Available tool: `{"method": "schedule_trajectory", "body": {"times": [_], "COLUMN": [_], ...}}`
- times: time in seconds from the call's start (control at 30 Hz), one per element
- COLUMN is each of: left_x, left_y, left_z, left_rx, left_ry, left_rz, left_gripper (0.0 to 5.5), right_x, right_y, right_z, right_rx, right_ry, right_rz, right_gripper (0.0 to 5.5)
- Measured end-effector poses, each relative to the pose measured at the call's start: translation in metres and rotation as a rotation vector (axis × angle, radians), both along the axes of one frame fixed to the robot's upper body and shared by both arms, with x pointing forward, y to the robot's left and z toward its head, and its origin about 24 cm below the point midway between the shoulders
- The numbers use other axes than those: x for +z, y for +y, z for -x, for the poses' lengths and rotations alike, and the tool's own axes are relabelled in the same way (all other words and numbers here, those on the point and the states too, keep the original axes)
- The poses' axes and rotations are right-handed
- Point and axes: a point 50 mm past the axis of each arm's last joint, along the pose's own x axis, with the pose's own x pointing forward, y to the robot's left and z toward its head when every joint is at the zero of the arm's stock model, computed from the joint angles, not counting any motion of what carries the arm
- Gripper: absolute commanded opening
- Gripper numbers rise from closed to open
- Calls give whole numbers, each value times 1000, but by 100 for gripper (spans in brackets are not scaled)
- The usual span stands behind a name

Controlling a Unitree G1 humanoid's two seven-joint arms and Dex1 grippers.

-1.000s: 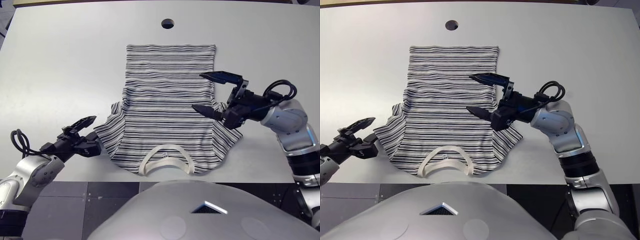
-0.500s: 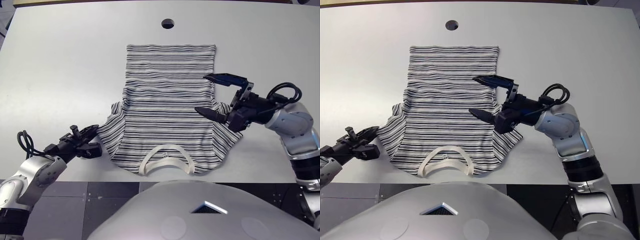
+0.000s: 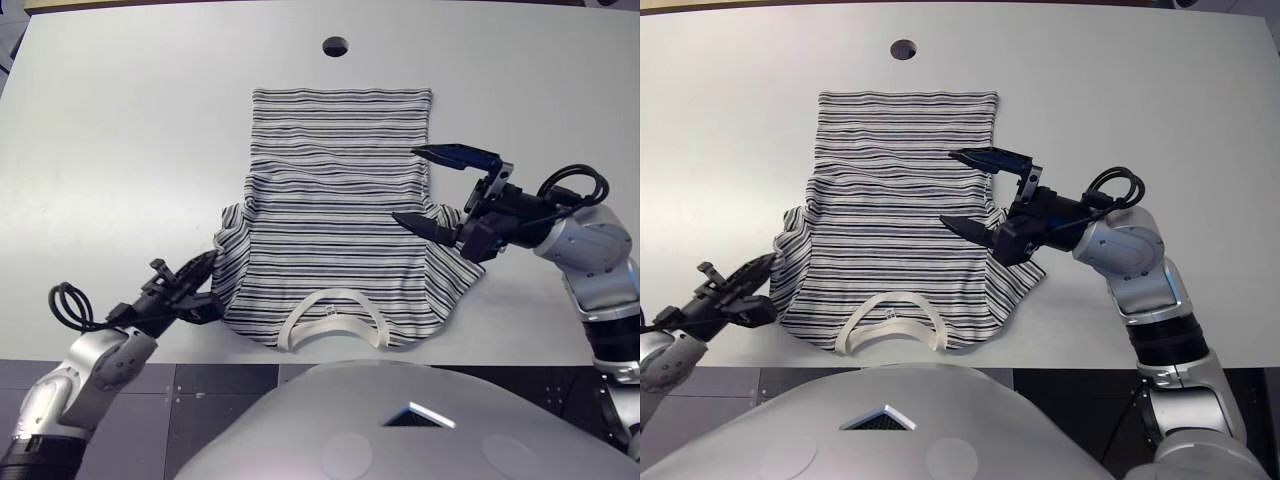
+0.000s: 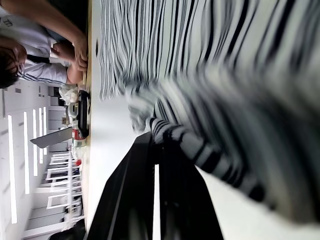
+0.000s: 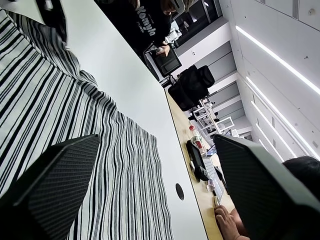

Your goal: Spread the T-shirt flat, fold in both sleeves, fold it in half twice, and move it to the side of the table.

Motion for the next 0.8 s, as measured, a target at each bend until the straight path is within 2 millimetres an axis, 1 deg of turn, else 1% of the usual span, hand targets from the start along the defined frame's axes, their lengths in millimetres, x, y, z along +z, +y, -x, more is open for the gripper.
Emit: {"method": "schedule_trajectory", "body": {"times": [0.03,0.1,0.17,0.4,0.5,0.67,0.73,0.8], "left_x": [5,13,14,15,10,-2,-5,-7], "left_y": [-4,-4,-4,-13,-24,-50,-55,-58], "left_z": [-3,-11,-16,-25,-29,-27,-25,-25], "left_rx": [-10,-13,-11,-49,-106,-255,-288,-302], "left_ry": [-24,-72,-94,-121,-98,-34,-14,-3], "left_rz": [24,24,18,18,20,47,53,60], "left_gripper": [11,11,11,11,11,11,11,35], "right_x": [0,-1,-1,-3,-3,-4,-5,-6], "right_y": [0,0,-1,-2,-2,-3,-4,-6], "right_z": [0,0,0,0,0,-1,-1,-2], "right_rx": [-1,-2,-3,-12,-12,-16,-21,-29], "right_ry": [1,2,4,13,13,19,24,26], "right_rz": [0,0,1,2,2,4,6,7], "right_gripper": [420,420,420,420,420,420,420,420]}}
